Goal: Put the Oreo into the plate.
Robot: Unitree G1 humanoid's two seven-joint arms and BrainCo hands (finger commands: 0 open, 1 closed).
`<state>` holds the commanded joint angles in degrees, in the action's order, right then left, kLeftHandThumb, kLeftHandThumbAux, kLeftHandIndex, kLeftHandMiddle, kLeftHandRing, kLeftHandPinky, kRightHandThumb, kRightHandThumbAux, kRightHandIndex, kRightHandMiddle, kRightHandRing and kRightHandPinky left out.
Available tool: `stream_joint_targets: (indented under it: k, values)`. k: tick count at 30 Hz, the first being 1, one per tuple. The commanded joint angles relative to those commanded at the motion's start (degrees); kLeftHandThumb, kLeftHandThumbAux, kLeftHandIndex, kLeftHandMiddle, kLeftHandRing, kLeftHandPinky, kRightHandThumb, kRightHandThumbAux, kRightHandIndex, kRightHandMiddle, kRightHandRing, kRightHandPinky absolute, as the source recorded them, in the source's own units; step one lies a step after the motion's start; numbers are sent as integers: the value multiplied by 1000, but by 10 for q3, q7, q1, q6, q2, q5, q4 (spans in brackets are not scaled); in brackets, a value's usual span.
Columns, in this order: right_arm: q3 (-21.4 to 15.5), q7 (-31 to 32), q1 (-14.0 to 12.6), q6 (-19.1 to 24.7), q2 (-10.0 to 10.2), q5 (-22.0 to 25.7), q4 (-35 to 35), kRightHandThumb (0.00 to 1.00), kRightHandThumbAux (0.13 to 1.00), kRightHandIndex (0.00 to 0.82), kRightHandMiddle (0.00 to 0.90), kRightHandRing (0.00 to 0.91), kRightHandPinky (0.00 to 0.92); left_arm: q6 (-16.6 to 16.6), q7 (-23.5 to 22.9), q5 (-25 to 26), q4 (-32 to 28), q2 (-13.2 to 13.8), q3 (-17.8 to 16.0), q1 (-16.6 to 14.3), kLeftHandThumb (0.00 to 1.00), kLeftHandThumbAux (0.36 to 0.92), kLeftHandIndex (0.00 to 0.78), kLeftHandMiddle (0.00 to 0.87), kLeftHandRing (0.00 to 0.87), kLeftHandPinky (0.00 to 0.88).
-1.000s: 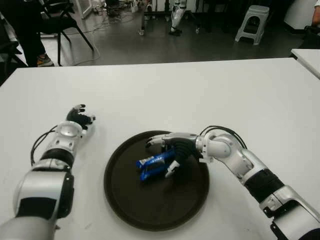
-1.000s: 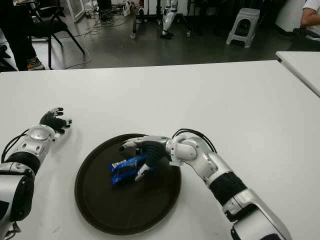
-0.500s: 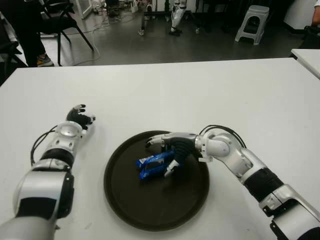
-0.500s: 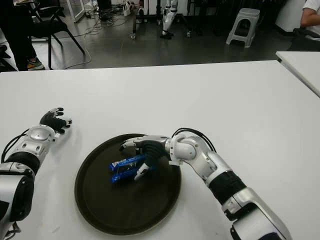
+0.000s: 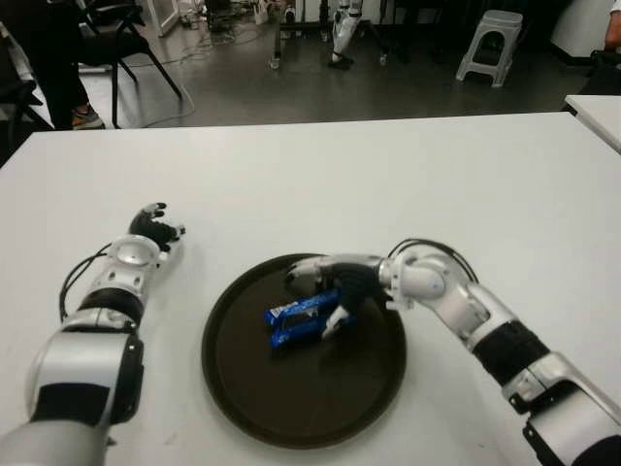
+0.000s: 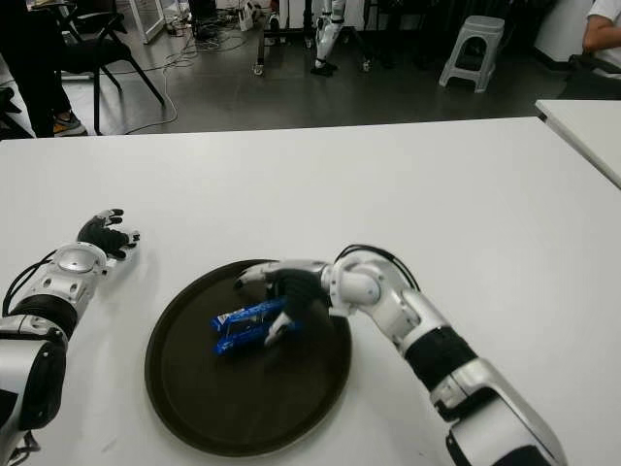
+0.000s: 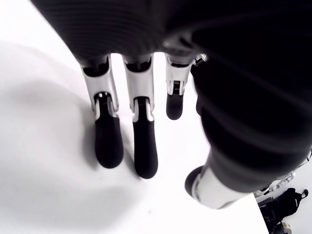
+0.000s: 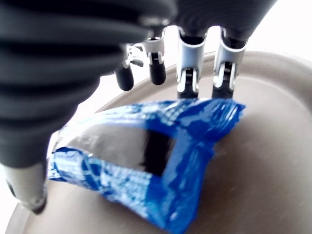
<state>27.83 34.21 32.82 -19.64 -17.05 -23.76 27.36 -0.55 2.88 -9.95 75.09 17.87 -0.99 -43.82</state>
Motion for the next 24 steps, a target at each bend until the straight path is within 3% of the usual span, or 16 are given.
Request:
stream_joint_targets:
  k: [7,12,16,20,24]
  values:
    - [-38,-46,12,-41,8,26,82,0,535,0,0,0,0,-1,3,-1,0,0,2,0,174,833,59,89,101,97]
    - [-90,-63,33,-44,-18,55,101,0,490,0,0,0,0,0,5,-2,0,1,3,-1,173,853,91,105,124,110]
    - [-107,-89,37,-35,-18,54,106,0,472,0,0,0,0,1,4,1,0,0,0,0,199,862,110,107,131,114]
    - [-121,-157,97,-35,-2,42,233,0,452,0,0,0,0,4,4,3,0,-1,-3,1,173,850,109,118,140,128]
    - [-126,-199,121,-61,-8,38,302,0,450,0,0,0,0,4,5,3,0,-1,-3,1,160,845,115,127,148,138]
